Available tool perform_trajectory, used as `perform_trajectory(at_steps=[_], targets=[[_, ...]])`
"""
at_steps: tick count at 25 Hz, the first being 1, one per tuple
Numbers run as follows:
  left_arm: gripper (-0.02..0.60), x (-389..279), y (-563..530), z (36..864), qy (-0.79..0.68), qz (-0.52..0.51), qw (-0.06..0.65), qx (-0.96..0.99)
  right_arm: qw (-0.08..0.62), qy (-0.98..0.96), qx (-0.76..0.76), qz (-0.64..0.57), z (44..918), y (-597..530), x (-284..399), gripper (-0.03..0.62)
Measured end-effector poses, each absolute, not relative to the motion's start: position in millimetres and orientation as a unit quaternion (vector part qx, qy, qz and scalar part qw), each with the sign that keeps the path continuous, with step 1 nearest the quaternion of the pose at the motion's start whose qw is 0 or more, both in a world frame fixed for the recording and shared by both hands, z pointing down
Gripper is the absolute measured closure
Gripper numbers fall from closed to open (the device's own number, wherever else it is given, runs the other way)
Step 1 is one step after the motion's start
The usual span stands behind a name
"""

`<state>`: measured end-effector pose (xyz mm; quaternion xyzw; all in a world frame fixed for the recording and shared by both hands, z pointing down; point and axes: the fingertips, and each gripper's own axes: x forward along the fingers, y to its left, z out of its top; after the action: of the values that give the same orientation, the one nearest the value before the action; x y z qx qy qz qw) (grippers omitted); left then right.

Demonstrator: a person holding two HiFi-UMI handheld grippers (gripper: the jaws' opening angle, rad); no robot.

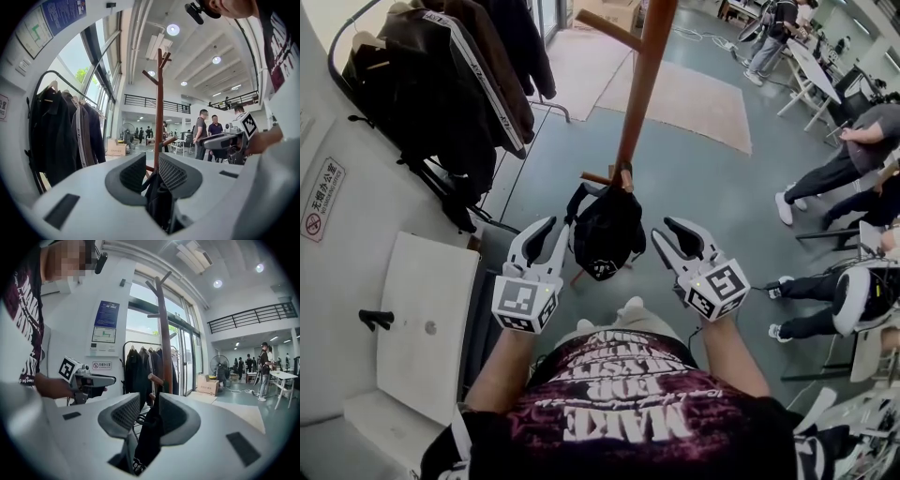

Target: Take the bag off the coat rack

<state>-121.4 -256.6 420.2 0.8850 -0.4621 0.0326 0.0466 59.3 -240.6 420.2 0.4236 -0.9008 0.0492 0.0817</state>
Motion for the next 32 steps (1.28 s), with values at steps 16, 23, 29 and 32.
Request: perform_trajectory(at_steps=[16, 23, 29, 32], targets=[[0.502, -87.7, -273.8, 433.6, -0.438, 0.055, 0.051, 0.896, 0.075, -0.913, 0.397, 0.065, 434.0, -279.5, 51.1, 0.461], [0.502, -73.0, -297.9, 444.1, -0.437, 0.065, 0.055, 0.896, 0.073, -0.918, 0.381, 0.079, 442.2, -305.1, 51.8, 0.461], [0.502, -63.6, -318.5, 457.8, -0.435, 0.075, 0.063, 0.895, 0.076, -0.922, 0.367, 0.094, 454.3, -325.7, 47.9, 0.461], [0.502, -53.2, -326.2, 465.5, -0.425, 0.082, 0.065, 0.899, 0.087, -0.924, 0.358, 0.1, 465.3, -332.8, 45.8, 0.459]])
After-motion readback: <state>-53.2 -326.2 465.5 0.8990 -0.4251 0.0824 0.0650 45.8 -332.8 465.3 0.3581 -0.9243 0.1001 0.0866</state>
